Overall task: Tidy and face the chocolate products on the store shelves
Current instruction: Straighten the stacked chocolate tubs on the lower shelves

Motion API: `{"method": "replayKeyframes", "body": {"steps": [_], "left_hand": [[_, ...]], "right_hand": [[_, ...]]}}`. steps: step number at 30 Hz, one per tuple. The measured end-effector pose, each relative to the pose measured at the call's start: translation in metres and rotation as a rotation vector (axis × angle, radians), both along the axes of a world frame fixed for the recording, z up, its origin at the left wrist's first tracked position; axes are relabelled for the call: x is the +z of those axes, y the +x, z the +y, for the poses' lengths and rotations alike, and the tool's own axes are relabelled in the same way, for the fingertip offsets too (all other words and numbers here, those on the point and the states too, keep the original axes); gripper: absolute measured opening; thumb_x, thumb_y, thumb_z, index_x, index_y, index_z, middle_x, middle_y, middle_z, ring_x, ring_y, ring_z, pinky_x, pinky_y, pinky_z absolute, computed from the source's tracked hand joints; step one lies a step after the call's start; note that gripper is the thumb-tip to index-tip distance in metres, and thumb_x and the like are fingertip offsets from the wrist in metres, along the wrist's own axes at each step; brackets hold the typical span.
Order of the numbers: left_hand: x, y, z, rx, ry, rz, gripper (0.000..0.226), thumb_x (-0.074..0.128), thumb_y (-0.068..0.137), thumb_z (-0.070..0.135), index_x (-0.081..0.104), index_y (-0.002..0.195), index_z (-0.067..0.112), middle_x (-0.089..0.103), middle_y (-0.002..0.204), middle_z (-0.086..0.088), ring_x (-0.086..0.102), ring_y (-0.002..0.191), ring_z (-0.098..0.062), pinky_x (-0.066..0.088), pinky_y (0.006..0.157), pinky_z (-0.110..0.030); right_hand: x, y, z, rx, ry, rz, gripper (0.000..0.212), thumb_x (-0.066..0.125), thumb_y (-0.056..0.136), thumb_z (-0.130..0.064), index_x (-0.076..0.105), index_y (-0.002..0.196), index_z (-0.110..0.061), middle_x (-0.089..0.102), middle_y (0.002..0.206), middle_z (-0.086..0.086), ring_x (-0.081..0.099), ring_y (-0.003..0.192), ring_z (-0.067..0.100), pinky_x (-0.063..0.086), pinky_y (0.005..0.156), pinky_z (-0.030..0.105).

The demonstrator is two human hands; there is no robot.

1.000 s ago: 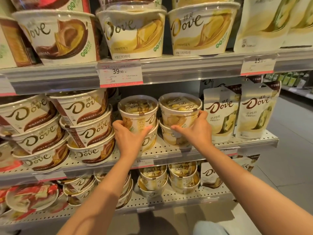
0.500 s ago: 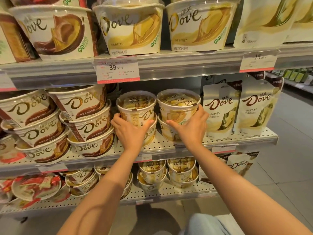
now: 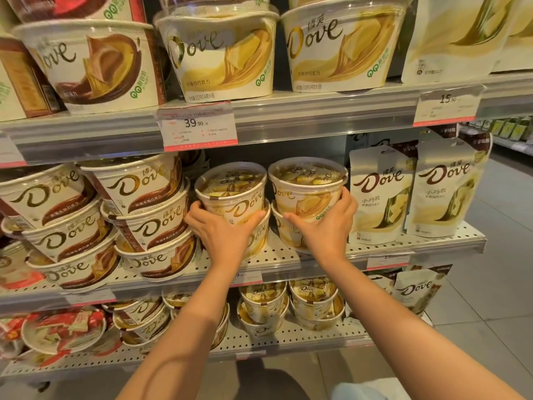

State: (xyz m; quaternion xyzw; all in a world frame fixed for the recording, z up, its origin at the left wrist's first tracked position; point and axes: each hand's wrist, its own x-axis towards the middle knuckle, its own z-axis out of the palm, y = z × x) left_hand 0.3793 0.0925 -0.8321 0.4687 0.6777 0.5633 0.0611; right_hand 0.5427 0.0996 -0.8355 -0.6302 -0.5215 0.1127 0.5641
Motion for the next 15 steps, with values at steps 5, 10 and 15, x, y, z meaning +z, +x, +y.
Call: {"method": "replayKeyframes", "body": {"steps": [5, 10, 15], "left_hand": [[-0.002, -0.006, -0.004, -0.033, 0.043, -0.042, 0.109, 0.088, 0.051, 0.043, 0.024, 0.132, 0.008, 0.034, 0.135, -0.014, 0.037, 0.125, -0.027, 0.036, 0.105, -0.038], [-0.003, -0.02, -0.008, -0.163, 0.022, -0.078, 0.092, 0.085, 0.064, 0.028, 0.024, 0.13, 0.008, 0.042, 0.131, -0.011, 0.043, 0.116, -0.015, 0.034, 0.093, -0.021], [-0.002, -0.023, -0.006, -0.186, 0.034, -0.057, 0.095, 0.084, 0.064, 0.028, 0.021, 0.133, 0.008, 0.036, 0.134, -0.011, 0.04, 0.125, -0.022, 0.038, 0.106, -0.037]], "right_hand": [[0.005, 0.003, 0.004, -0.02, -0.025, 0.044, 0.107, 0.087, 0.054, -0.043, 0.028, 0.137, -0.01, 0.035, 0.138, 0.008, 0.038, 0.128, 0.024, 0.037, 0.108, 0.039], [0.004, 0.02, 0.003, 0.098, -0.031, 0.079, 0.106, 0.087, 0.056, -0.038, 0.027, 0.14, -0.014, 0.041, 0.138, 0.003, 0.042, 0.127, 0.019, 0.036, 0.104, 0.029], [0.0, 0.028, -0.001, 0.207, 0.0, 0.095, 0.1, 0.083, 0.065, -0.03, 0.021, 0.143, -0.015, 0.045, 0.138, 0.003, 0.044, 0.126, 0.017, 0.037, 0.102, 0.024]]}}
